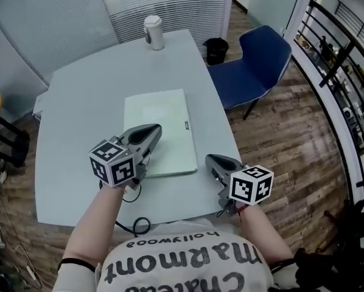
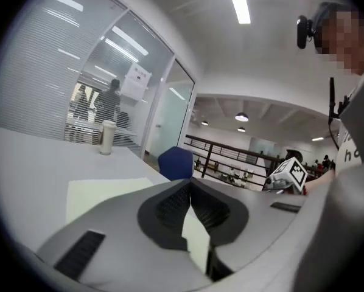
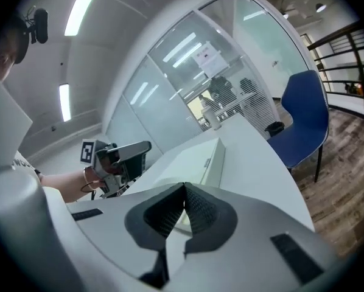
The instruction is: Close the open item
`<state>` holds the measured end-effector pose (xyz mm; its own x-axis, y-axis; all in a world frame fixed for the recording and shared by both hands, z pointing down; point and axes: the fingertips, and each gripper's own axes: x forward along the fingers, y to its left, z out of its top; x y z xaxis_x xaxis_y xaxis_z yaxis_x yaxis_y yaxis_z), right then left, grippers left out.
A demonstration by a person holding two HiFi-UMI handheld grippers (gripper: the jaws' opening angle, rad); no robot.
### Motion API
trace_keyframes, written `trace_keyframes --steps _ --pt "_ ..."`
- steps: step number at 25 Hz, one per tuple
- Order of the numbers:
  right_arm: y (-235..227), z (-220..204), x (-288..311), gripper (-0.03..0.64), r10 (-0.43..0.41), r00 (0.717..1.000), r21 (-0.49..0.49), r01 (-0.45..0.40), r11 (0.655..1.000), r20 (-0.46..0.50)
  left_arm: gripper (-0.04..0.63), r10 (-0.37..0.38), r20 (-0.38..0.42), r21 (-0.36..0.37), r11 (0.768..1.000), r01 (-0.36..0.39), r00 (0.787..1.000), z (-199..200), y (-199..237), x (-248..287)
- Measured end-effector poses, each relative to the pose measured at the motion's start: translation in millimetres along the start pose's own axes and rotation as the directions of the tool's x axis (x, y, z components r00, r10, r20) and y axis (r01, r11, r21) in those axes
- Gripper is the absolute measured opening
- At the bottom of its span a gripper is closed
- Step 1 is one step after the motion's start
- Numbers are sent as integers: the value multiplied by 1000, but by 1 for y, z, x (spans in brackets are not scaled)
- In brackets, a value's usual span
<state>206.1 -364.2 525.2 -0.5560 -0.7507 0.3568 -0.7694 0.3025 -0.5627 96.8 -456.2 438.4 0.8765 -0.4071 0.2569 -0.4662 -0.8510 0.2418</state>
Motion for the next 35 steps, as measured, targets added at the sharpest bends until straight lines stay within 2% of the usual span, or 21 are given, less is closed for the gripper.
trace_keyframes --steps 3,6,9,11,16,18,22,25,30,32,35 --pt "34 17 16 0 10 1000 -71 -11 997 -7 -12 42 112 -73 997 -34 993 5 -2 -62" --pt "71 22 17 0 28 1000 -116 -27 993 9 -12 116 176 -138 986 -92 978 -1 -9 -123" --pt "106 15 7 0 40 999 -149 -35 988 32 -12 195 220 -245 959 -139 956 -11 -23 -182" --pt "129 6 0 0 51 998 -165 -44 985 35 -12 230 247 -286 945 -155 941 -19 -38 -218" --pt "199 -23 -19 0 96 995 -205 -87 975 34 -12 315 295 -309 925 -222 902 -37 -69 -305" --pt "230 -39 -28 0 121 992 -226 -112 968 26 -12 337 288 -302 920 -249 897 -48 -83 -334" --pt "275 -83 -50 0 135 991 -273 -136 952 -23 -12 355 258 -255 922 -291 899 -75 -119 -381" --pt "295 -105 -66 0 133 991 -282 -135 950 -26 -12 348 259 -262 923 -281 901 -89 -140 -399" --pt "319 -100 -93 0 134 989 -318 -109 942 56 -12 326 294 -257 932 -254 898 -84 -161 -410" --pt "318 -97 -105 0 122 989 -335 -88 938 82 -12 307 296 -244 940 -239 905 -83 -172 -407" --pt "309 -94 -118 0 112 989 -311 -77 947 96 -12 288 293 -224 948 -227 912 -79 -182 -401"
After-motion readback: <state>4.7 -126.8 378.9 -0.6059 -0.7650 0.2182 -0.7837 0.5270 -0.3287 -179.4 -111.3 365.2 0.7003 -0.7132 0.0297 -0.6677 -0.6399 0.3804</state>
